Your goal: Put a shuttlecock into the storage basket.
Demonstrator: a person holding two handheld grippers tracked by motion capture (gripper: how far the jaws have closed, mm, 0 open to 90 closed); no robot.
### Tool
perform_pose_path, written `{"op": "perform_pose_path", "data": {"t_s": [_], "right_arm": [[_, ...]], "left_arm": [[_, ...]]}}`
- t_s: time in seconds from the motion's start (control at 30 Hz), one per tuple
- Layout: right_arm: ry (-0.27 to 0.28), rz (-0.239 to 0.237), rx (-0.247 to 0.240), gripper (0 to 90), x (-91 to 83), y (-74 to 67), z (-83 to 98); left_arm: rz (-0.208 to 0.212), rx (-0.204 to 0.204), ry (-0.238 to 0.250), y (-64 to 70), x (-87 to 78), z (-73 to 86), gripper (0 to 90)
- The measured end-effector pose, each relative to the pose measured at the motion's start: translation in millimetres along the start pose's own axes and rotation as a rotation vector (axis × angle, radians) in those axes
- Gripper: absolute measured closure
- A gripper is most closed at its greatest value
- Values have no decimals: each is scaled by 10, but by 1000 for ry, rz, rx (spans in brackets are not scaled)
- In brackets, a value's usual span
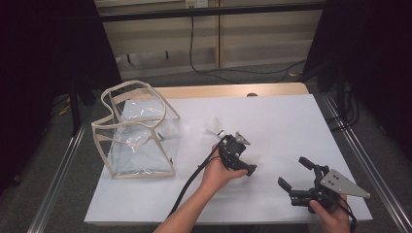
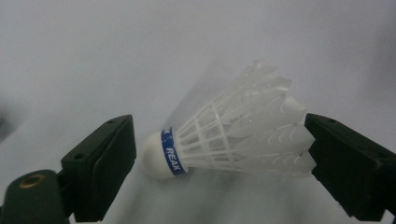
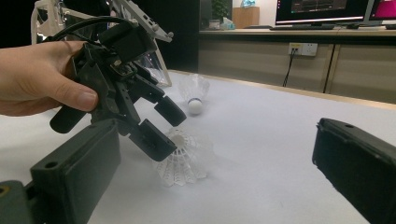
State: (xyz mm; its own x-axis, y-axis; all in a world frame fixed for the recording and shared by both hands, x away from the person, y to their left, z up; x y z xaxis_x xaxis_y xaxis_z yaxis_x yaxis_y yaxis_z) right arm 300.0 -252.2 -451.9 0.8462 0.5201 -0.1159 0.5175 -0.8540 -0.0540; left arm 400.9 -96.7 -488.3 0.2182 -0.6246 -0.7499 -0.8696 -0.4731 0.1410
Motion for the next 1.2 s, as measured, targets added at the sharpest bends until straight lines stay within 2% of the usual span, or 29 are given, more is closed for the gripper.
{"op": "perform_pose_path", "data": {"t_s": [0.23,0.3,0.47,0.5,0.63,0.73,0.83,0.87,1.0,1.1,1.2], "right_arm": [[-1,0,1,8,0,1,2],[0,0,0,8,-1,0,0],[-1,1,0,8,1,6,3],[0,2,0,8,2,5,2],[0,2,1,8,4,1,2],[-2,2,0,8,0,5,4],[-2,0,2,8,-2,7,4],[-2,0,3,8,-2,6,5],[-1,1,1,8,-1,5,3],[-1,2,5,8,-2,9,4],[1,2,3,8,-3,8,2]], "left_arm": [[-9,-20,16,-52,-55,45,162],[-21,-20,4,-87,-83,71,177],[-38,-30,12,-160,-164,112,255],[-41,-33,15,-173,-171,121,297],[-50,-65,14,-232,-178,172,377],[-66,-68,16,-272,-187,191,469],[-79,-81,33,-320,-207,185,602],[-79,-86,41,-338,-213,181,672],[-50,-105,66,-373,-223,170,858],[-27,-127,66,-385,-227,178,885],[-13,-134,88,-382,-257,159,890]]}}
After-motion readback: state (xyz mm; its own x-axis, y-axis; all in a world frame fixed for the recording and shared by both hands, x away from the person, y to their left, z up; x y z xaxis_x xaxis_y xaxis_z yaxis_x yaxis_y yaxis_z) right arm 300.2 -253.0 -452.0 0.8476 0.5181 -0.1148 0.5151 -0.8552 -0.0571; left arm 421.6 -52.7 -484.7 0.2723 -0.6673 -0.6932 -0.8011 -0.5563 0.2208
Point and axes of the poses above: each handheld gripper's, and its own axes: x roughly forward along the jaws, z roughly out of its underside, y roughly to its right, the point moved 8 cm from there along x, roughly forward along the jaws, and after that the axes turned 2 degrees about z, right-handed, at the moved point
